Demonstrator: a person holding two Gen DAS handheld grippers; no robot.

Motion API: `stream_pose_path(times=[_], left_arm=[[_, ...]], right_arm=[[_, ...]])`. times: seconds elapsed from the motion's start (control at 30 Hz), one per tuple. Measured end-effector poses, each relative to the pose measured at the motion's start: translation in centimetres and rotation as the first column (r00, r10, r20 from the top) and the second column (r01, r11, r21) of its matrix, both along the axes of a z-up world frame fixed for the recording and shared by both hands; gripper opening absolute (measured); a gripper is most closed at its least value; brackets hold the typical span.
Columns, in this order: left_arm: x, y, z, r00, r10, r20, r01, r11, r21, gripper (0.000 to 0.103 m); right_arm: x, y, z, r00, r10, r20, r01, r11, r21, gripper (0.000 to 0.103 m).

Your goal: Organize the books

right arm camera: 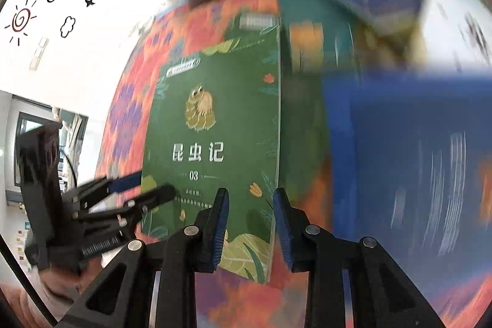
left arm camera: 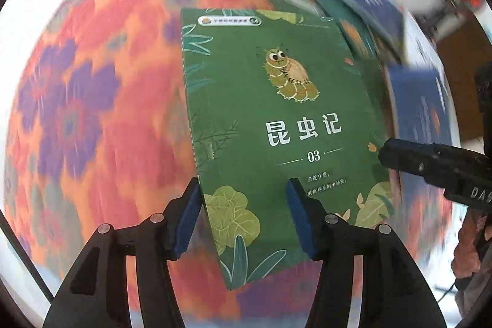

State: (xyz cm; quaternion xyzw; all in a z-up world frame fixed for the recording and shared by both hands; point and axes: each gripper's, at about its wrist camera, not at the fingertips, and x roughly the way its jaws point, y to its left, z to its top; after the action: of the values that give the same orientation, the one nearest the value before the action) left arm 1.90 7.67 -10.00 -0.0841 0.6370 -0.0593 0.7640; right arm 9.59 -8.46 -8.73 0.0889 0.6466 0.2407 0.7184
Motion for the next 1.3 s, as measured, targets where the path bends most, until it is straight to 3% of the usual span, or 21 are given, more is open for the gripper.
stream_pose_path(times=[0.1, 0.2, 0.4, 0.63, 0.77, 0.9, 0.97, 1.0, 1.03, 1.17, 1.3], left_arm=[[-3.5, -0.3, -0.5, 0.998, -0.033, -0.054, 0.030, 0.998, -0.050, 0.052], [-4.9, 0.0, -0.7, 0.999, -0.033, -0.042, 0.031, 0.998, -0.052, 0.053], [-2.7, 0.4, -0.9, 0.992, -0.065, -0.108, 0.057, 0.995, -0.083, 0.052], [-1.4, 0.0, -1.4, 0.985, -0.164, -0.057, 0.153, 0.975, -0.163, 0.052], [-0.8, -0.2, -1.3, 0.978, -0.208, -0.026, 0.199, 0.961, -0.191, 0.052], [-0.2, 0.4, -1.4, 0.985, -0.169, -0.017, 0.160, 0.955, -0.250, 0.049], [-0.3, 1.7, -1.7, 0.991, -0.129, -0.029, 0.115, 0.951, -0.285, 0.042], [-0.3, 1.7, -1.7, 0.992, -0.121, -0.030, 0.107, 0.951, -0.289, 0.036], [-0.4, 1.6, -1.7, 0.992, -0.121, -0.025, 0.110, 0.959, -0.262, 0.028], [-1.1, 0.7, -0.3, 0.993, -0.116, 0.027, 0.119, 0.985, -0.128, 0.022], [-1.9, 1.2, 1.1, 0.990, -0.129, 0.049, 0.133, 0.986, -0.102, 0.016]], right_arm=[[-5.4, -0.4, -0.7, 0.999, 0.033, -0.034, -0.033, 0.999, -0.027, 0.029], [-7.4, -1.2, -1.5, 0.999, 0.031, -0.028, -0.033, 0.998, -0.053, 0.029], [-7.2, -3.8, -3.1, 0.995, -0.089, -0.045, 0.094, 0.990, 0.109, 0.029], [-7.0, -5.4, -4.4, 0.994, -0.103, -0.031, 0.107, 0.952, 0.288, 0.030], [-7.0, -6.4, -4.2, 0.998, -0.066, -0.011, 0.067, 0.944, 0.323, 0.030], [-6.8, -7.2, -4.2, 0.998, -0.064, -0.026, 0.069, 0.933, 0.354, 0.029], [-6.9, -6.8, -4.3, 0.998, -0.066, -0.023, 0.070, 0.938, 0.341, 0.023], [-7.3, -7.5, -3.9, 0.997, -0.070, -0.012, 0.070, 0.949, 0.307, 0.014], [-7.5, -7.4, -3.7, 0.997, -0.080, -0.004, 0.078, 0.954, 0.290, 0.014], [-8.7, -5.2, -1.3, 0.993, -0.047, 0.110, 0.031, 0.989, 0.141, 0.014], [-9.7, -4.6, 0.3, 0.991, -0.053, 0.123, 0.035, 0.988, 0.150, 0.012]])
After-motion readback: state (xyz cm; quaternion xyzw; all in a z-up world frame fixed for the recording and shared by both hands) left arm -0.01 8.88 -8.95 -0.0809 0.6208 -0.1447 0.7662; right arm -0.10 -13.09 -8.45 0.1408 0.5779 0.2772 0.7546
